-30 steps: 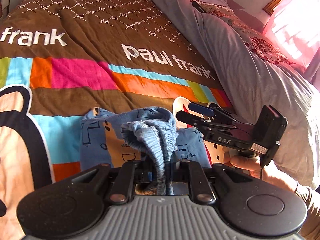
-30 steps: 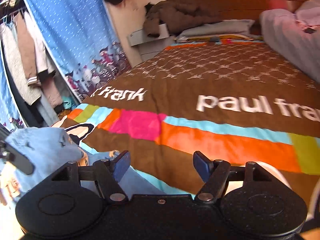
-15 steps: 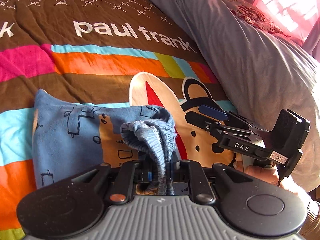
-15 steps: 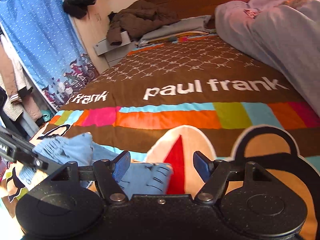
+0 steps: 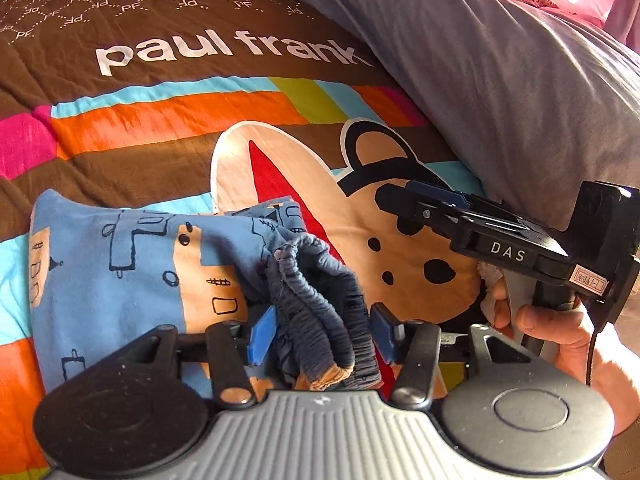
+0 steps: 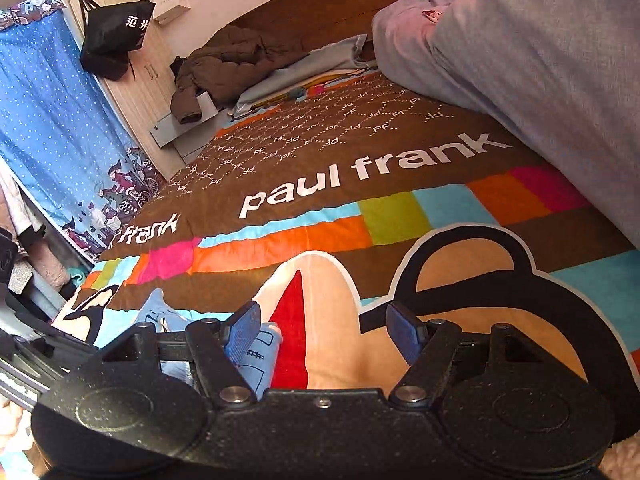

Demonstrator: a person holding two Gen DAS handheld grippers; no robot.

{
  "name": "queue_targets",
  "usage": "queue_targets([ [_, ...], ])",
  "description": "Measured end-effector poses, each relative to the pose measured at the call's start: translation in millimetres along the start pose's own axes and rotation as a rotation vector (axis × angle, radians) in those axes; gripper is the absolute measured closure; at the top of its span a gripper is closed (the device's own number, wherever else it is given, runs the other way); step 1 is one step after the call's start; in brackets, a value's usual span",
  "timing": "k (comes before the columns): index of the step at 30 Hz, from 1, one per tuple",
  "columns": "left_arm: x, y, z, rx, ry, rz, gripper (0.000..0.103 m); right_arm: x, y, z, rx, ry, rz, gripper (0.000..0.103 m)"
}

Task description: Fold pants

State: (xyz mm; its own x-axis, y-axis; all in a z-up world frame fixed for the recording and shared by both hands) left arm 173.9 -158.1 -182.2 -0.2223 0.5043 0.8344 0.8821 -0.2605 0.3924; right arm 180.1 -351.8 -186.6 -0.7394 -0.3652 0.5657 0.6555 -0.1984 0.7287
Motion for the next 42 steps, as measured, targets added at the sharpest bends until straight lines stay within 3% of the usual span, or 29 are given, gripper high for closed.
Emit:
queue_targets([
  [3,8.7,-10.4,15.1,-0.005,0.023,0.010,0.035,-0.2,-1.6,5.6,0.014,0.013,0.006,0.031],
  [9,27.2,-47.9,29.0,-0.002,-0.049,-0.007,0.034,-1.4,6.4,51.0,0.126,0.139,0.015,0.028],
  [14,24.8,-81.0,30.9,-0.059,-0.027,-0.006,0.033,-36.6,-8.2,93.8,0.392,0.191,0.179,0.026],
  [16,20.1,-88.9,29.2,-0.093,-0.013,0.004,0.033,-52.8,-20.8,93.7,0.526,0.130,0.222,0.027],
  [18,15.5,-94.9,28.2,-0.118,-0.005,0.011,0.033,-63.3,-24.6,79.3,0.633,0.016,0.205,0.029],
  [20,14.4,-100.4,26.5,-0.138,-0.005,0.004,0.031,-66.7,-18.1,61.9,0.596,-0.036,0.193,0.027],
  [22,16.9,-103.2,25.6,-0.141,-0.015,-0.007,0.029,-60.0,-6.8,60.8,0.538,-0.033,0.144,0.027],
  [24,21.1,-103.9,26.6,-0.117,-0.044,-0.016,0.029,-55.2,3.0,76.2,0.509,0.030,0.108,0.027],
  [27,32.9,-105.9,27.7,-0.106,-0.077,-0.035,0.029,-64.0,4.7,105.7,0.494,0.157,0.131,0.022],
  [29,45.2,-105.0,33.4,-0.090,-0.069,-0.063,0.029,-79.6,-7.3,109.3,0.551,0.130,0.190,0.022],
  [32,68.7,-97.3,49.9,-0.033,-0.051,-0.130,0.029,-81.3,-8.9,82.3,0.542,-0.035,0.179,0.030],
  [37,77.6,-57.9,78.8,0.033,0.021,-0.234,0.024,-22.2,4.4,71.6,0.383,-0.036,0.037,0.027],
  [42,45.6,-16.3,89.8,0.043,0.058,-0.244,0.023,1.5,-20.0,92.5,0.374,0.007,0.041,0.025],
])
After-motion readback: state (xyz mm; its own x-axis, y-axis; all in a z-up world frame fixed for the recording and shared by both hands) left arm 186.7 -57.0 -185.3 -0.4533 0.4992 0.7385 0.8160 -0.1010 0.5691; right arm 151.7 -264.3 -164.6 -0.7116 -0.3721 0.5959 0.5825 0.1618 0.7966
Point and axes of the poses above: each gripper's, at about its wrist camera, not at the fingertips, and x roughly against the way its jaws point, z to its left, y to its top, the point moved 7 cm from there along -x, roughly the way its jaws point, and after that the axes turned 1 degree about -z, right-handed, at the moved point
